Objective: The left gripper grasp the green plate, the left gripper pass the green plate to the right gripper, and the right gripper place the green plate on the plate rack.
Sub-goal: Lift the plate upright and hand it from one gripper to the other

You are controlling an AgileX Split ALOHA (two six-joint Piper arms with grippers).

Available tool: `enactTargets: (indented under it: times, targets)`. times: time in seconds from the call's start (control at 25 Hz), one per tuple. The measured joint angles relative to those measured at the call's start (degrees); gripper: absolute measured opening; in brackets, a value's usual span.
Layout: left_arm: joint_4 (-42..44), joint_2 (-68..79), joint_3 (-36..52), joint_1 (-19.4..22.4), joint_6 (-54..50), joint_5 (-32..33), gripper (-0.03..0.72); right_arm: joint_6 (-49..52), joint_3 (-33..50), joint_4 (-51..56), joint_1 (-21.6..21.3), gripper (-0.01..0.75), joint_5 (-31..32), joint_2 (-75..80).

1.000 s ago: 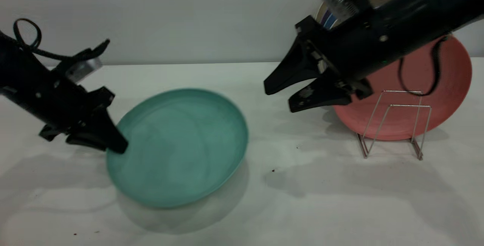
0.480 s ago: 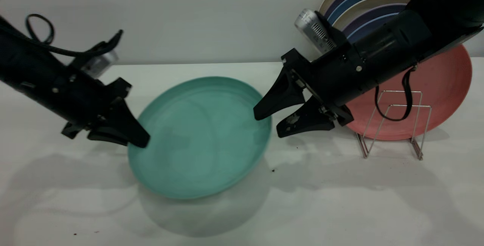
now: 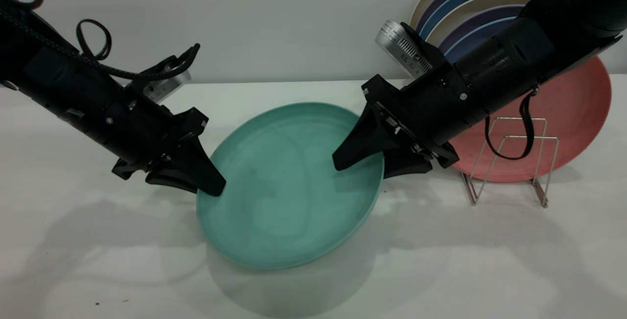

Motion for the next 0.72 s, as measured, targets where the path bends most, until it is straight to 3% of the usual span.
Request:
enactTargets:
  times: [0.12, 0.28, 0.36, 0.6, 0.72]
  targets:
    - [-0.06, 0.00, 0.00, 0.00, 0.00, 0.22, 0.029, 0.00, 0.00, -0.18, 0.00, 0.133, -0.24, 0.00]
    - [-0.45, 0.00, 0.00, -0.02, 0.01, 0.67, 0.102, -0.17, 0.00, -0.76, -0.06, 0.097, -1.53, 0.36]
    - [-0.70, 0.00, 0.00, -0.06, 0.01, 1.81, 0.196, -0.24, 0.00, -0.65, -0.06, 0.086, -1.19, 0.48]
    - [-1.30, -0.04, -0.04, -0.06, 0.01, 3.50, 0.576, -1.79, 0.00, -0.50, -0.06, 0.069, -0.81, 0.54]
    - [-1.30, -0.04, -0.04, -0.06, 0.01, 5.14, 0.665, -3.16, 0.00, -0.47, -0.06, 0.068, -0.69, 0.54]
